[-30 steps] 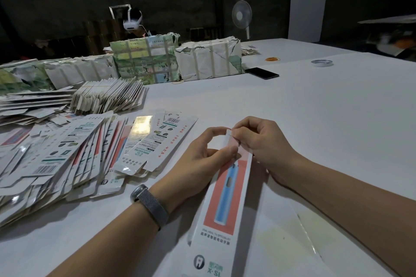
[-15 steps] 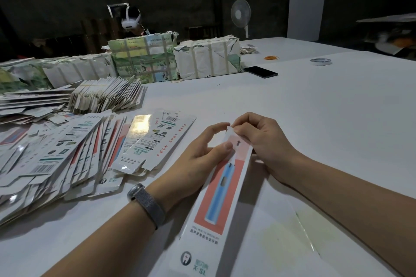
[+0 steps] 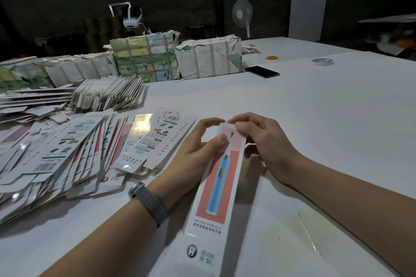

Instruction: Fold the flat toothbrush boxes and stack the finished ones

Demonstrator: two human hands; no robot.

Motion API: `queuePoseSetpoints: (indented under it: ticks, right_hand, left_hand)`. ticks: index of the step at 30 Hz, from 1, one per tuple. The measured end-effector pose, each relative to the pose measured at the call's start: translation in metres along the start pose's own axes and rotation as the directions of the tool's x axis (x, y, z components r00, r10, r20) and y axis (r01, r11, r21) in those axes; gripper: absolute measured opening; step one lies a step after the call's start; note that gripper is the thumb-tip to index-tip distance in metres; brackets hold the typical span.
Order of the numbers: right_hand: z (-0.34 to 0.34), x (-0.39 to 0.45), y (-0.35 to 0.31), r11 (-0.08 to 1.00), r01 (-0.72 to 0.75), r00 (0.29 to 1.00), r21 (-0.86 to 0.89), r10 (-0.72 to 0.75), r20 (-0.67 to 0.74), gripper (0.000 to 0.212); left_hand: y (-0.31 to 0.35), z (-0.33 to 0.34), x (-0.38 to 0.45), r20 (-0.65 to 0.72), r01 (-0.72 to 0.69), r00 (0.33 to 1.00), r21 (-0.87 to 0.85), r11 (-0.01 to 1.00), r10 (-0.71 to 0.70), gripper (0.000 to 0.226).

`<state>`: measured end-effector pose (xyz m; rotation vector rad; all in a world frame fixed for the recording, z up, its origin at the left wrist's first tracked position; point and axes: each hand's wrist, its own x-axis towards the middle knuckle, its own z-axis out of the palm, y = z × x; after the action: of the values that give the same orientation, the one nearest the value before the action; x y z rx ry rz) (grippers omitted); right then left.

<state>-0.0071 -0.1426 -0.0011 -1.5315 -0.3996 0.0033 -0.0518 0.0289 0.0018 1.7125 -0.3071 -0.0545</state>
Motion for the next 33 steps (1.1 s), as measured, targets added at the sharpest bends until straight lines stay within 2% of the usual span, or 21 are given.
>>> queuePoseSetpoints:
  ticks: [1, 4, 9, 17, 21, 24, 26, 27, 28, 29, 30, 31, 33]
  right_hand:
    - [0.000, 0.000, 0.000, 1.000, -0.001, 1.000, 0.007, 0.001, 0.000, 0.014]
    - [-0.001, 0.002, 0.002, 1.000, -0.009, 1.000, 0.024, 0.009, 0.001, 0.025]
    - [-0.004, 0.002, 0.003, 1.000, -0.003, 0.999, 0.030, 0.002, 0.033, 0.010]
    - [-0.004, 0.003, 0.005, 1.000, 0.011, 1.000, 0.018, -0.011, 0.029, 0.012]
    - [-0.001, 0.003, 0.008, 0.996, 0.040, 0.999, -0.074, -0.042, -0.024, 0.003]
    - [0.000, 0.000, 0.006, 0.966, 0.075, 0.997, -0.246, -0.077, 0.001, 0.017]
    - [0.001, -0.004, -0.002, 0.898, 0.135, 0.991, -0.419, -0.117, 0.067, 0.035]
    - [0.003, -0.007, -0.007, 0.830, 0.181, 0.983, -0.527, -0.138, 0.119, 0.048]
    - [0.005, -0.010, -0.012, 0.719, 0.235, 0.972, -0.654, -0.154, 0.180, 0.062]
    - [0.008, -0.014, -0.016, 0.562, 0.291, 0.957, -0.774, -0.166, 0.239, 0.073]
    - [0.013, -0.017, -0.020, 0.410, 0.335, 0.942, -0.849, -0.180, 0.285, 0.079]
    - [0.017, -0.020, -0.025, 0.304, 0.353, 0.933, -0.885, -0.189, 0.307, 0.081]
    - [0.019, -0.023, -0.034, 0.240, 0.335, 0.938, -0.911, -0.172, 0.299, 0.077]
  left_hand:
    - [-0.001, -0.001, 0.001, -0.034, -0.013, 0.999, -0.019, 1.000, 0.013, 0.038]
    - [-0.005, -0.002, 0.004, -0.106, -0.042, 0.994, -0.072, 0.996, 0.035, 0.038]
    - [-0.006, -0.001, 0.003, -0.118, -0.068, 0.992, -0.125, 0.990, 0.053, 0.038]
    - [-0.006, -0.001, 0.002, -0.117, -0.055, 0.992, -0.099, 0.994, 0.043, 0.040]
    - [-0.012, -0.002, 0.005, -0.161, -0.082, 0.985, -0.095, 0.992, 0.066, 0.032]
    - [-0.015, -0.003, 0.007, -0.252, -0.132, 0.963, -0.127, 0.983, 0.097, 0.033]
    - [-0.014, -0.004, 0.008, -0.317, -0.145, 0.944, -0.140, 0.980, 0.095, 0.036]
    - [-0.014, -0.004, 0.009, -0.344, -0.149, 0.935, -0.142, 0.979, 0.092, 0.038]
    - [-0.014, -0.004, 0.009, -0.366, -0.156, 0.926, -0.146, 0.977, 0.093, 0.041]
    - [-0.014, -0.003, 0.009, -0.383, -0.166, 0.919, -0.155, 0.974, 0.095, 0.045]
    - [-0.014, -0.003, 0.009, -0.394, -0.180, 0.913, -0.166, 0.970, 0.102, 0.048]
    - [-0.014, -0.003, 0.009, -0.394, -0.194, 0.912, -0.175, 0.965, 0.112, 0.050]
    - [-0.012, -0.002, 0.010, -0.375, -0.200, 0.919, -0.168, 0.965, 0.125, 0.047]
